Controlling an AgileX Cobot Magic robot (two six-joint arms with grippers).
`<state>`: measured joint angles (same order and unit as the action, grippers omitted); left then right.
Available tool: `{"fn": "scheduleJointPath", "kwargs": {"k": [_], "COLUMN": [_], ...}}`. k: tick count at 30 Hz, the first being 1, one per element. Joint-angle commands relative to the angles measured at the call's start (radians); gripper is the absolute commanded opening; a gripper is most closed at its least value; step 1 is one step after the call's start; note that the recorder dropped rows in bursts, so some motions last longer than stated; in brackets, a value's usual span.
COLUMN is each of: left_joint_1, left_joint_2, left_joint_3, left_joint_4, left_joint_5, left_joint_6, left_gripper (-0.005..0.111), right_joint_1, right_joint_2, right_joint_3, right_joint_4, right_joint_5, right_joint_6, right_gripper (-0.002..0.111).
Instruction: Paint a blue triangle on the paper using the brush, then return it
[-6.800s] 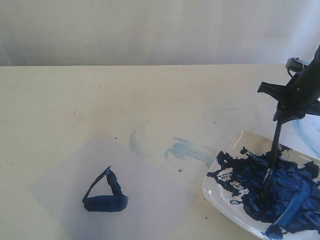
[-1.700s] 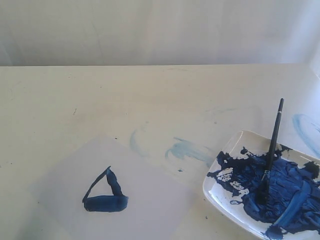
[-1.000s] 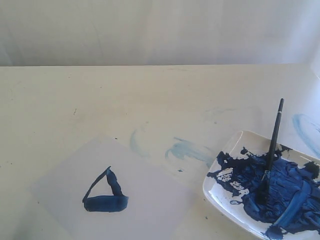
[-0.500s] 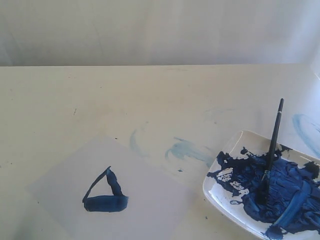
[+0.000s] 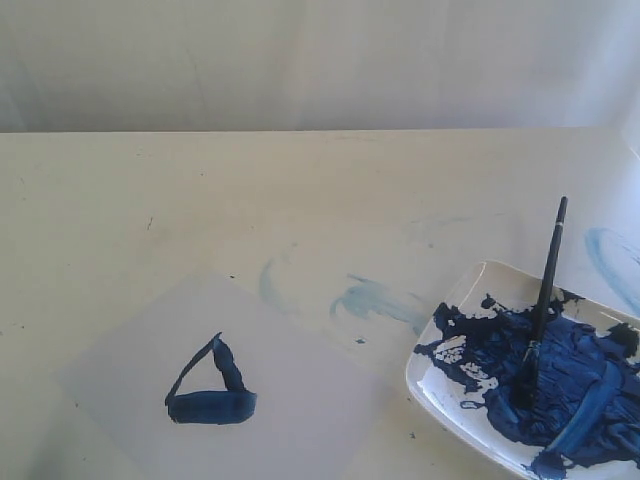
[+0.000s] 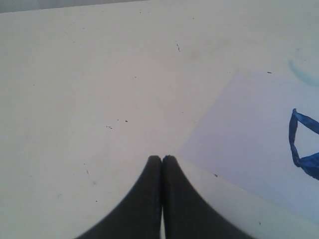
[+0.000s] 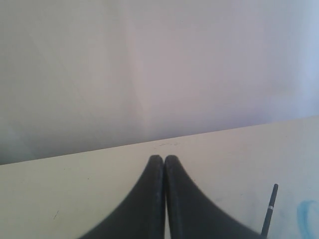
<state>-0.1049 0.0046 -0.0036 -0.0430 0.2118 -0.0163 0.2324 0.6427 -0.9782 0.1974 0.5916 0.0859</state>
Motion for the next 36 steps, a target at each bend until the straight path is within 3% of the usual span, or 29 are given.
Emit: {"fn": "scheduleJointPath", "kwargs": {"k": [1, 21, 36], "left_joint_1": [-0.006, -0.006, 0.014], "left_joint_2": [-0.005, -0.005, -0.005], "left_joint_3": [0.004, 0.004, 0.004], "left_joint_4": [-0.001, -0.001, 0.007], "left_joint_5": [-0.011, -0.011, -0.011], "left_joint_6": [-0.011, -0.011, -0.011], "left_gripper": [0.0, 0.0, 0.0], "right_joint_1": [0.006, 0.032, 0.035], "right_joint_2": [-0.005, -0.014, -0.251], "right_joint_3": [0.003, 0.003, 0.003], "right_joint_4": [-0.01, -0.026, 0.015], "right_joint_5": [-0.01, -0.01, -0.01], "right_joint_6": [-0.01, -0.01, -0.01], "right_gripper": [0.0, 0.0, 0.0]}}
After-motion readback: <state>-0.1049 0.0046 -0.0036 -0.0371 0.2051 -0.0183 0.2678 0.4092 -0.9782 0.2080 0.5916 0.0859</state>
